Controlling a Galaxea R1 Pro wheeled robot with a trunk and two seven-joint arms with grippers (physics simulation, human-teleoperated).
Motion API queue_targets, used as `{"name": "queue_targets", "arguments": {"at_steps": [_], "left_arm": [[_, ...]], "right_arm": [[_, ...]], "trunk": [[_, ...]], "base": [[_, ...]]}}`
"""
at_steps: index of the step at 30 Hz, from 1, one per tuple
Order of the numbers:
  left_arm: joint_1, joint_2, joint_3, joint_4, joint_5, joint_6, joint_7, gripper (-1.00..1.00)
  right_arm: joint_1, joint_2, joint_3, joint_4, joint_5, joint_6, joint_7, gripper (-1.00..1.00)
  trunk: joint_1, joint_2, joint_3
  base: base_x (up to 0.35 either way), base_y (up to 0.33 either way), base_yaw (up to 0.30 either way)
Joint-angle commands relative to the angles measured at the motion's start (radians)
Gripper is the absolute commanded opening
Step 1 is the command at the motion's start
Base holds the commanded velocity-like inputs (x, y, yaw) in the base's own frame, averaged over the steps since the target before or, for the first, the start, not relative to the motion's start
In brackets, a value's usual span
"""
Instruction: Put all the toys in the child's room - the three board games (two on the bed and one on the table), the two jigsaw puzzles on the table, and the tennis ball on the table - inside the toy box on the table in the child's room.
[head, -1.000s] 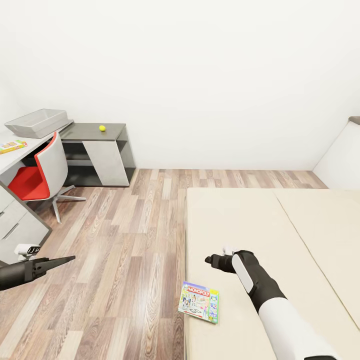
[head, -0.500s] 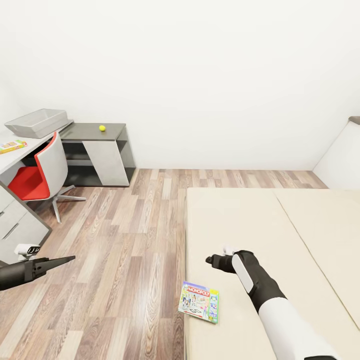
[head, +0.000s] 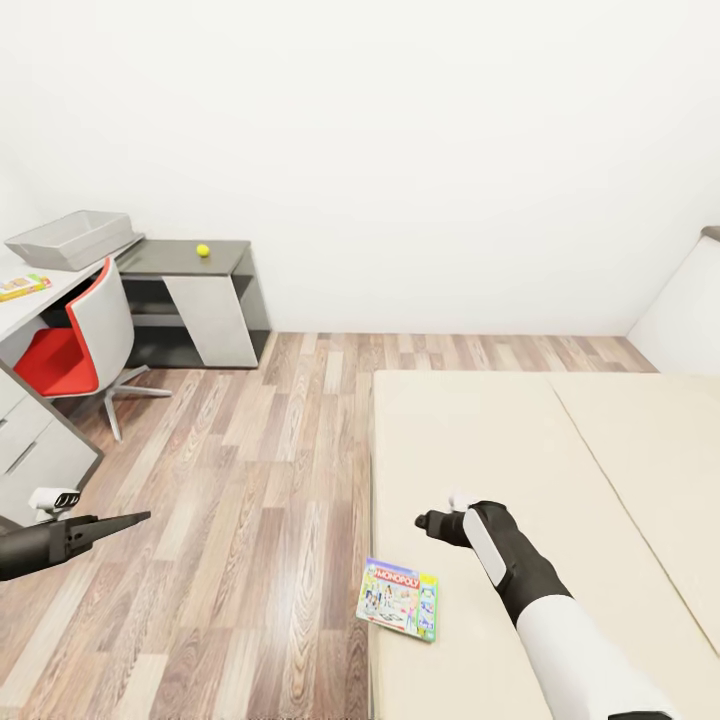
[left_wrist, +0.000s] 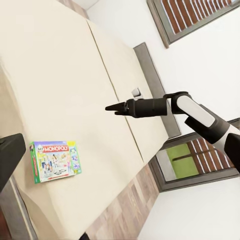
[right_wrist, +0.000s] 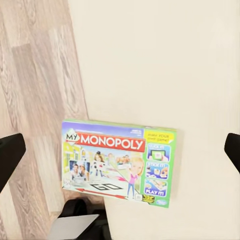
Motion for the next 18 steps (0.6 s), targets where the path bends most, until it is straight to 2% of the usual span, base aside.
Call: {"name": "queue_targets", "arguments": {"at_steps": [1,18], "left_arm": [[-0.001,0.000,0.000,0.000,-0.001,0.011,-0.004,1.00],[-0.001,0.000,0.001,0.000,-0.019,0.011,-0.004,1.00]], "right_arm": [[-0.001,0.000,0.002,-0.001,-0.011,0.003,-0.017,1.00],[-0.001,0.001,0.002,-0.001,-0.010,0.008,-0.046,1.00]], "trunk": [[0.000,-0.002,-0.003],[0.000,-0.002,-0.031]], "base": [[0.000,0.000,0.000],[0.000,0.000,0.000]]}}
